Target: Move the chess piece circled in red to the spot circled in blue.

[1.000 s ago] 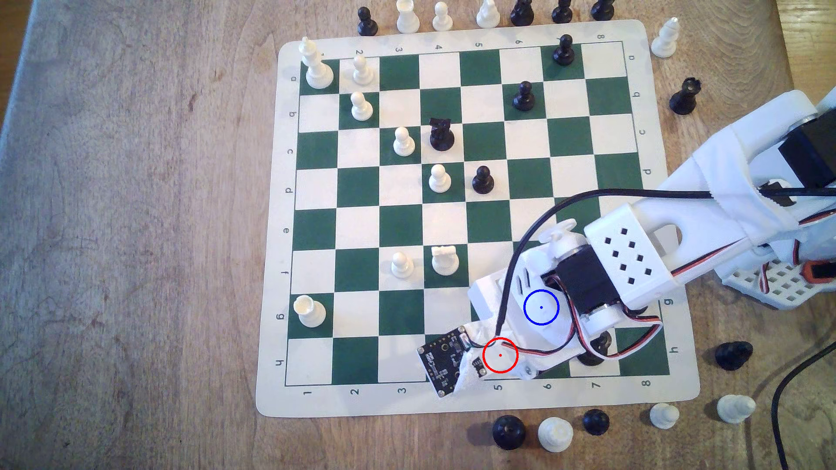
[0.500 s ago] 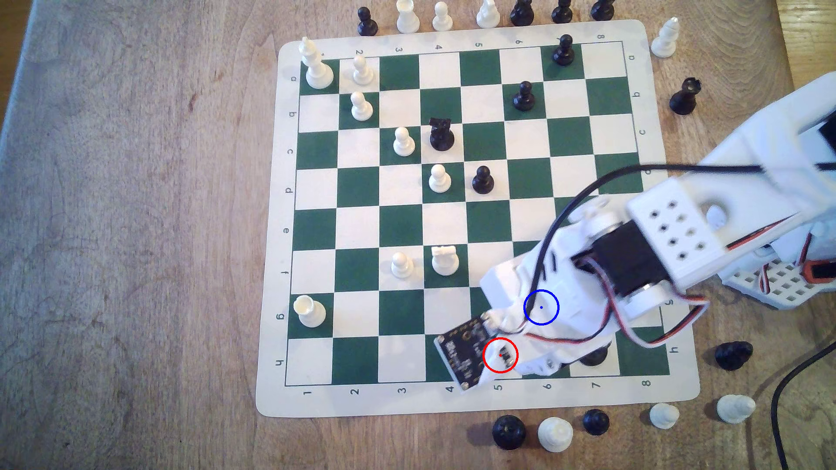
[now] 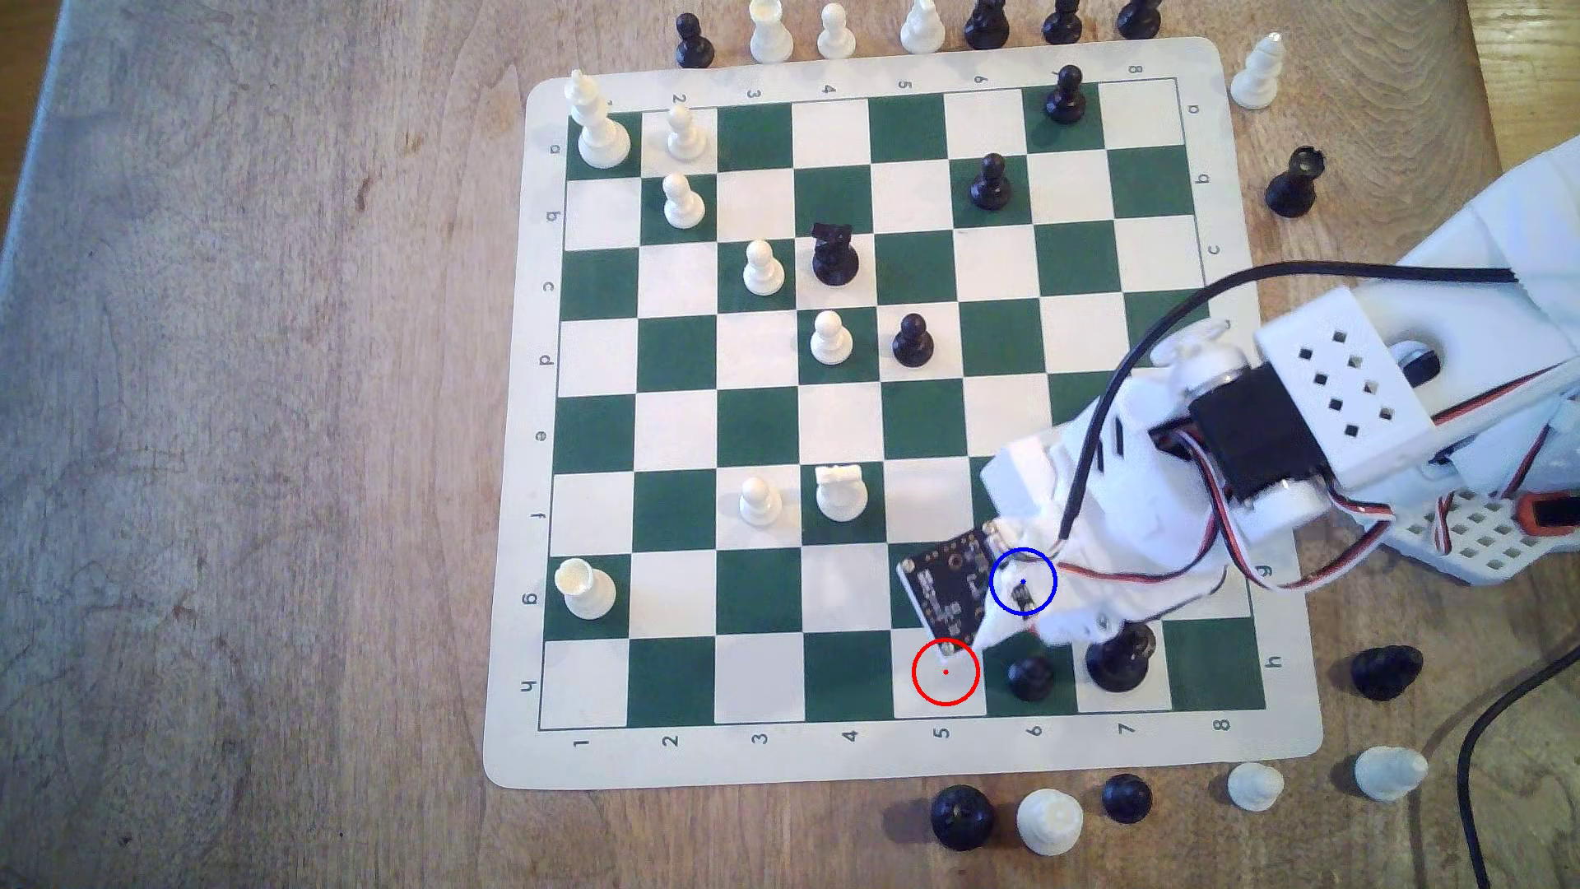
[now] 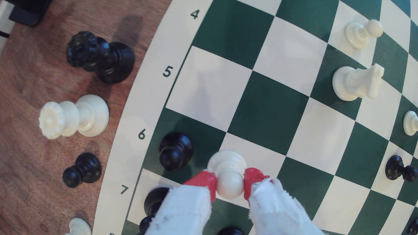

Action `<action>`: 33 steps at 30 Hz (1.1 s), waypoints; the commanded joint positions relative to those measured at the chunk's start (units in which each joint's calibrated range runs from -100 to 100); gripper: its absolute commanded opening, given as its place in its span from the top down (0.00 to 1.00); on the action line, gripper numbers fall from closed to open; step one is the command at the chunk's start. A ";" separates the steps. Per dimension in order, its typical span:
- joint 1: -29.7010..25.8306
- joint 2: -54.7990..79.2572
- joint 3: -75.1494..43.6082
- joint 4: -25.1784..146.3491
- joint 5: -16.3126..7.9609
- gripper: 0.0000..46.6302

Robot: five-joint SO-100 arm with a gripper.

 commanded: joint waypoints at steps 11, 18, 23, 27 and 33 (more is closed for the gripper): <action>1.37 0.23 2.03 -4.06 0.54 0.99; 2.00 1.33 2.76 -4.06 0.93 0.99; 2.31 2.09 2.94 -4.06 1.03 0.99; 2.31 2.52 3.21 -4.22 1.07 0.99; 2.78 3.20 3.48 -4.96 1.17 0.99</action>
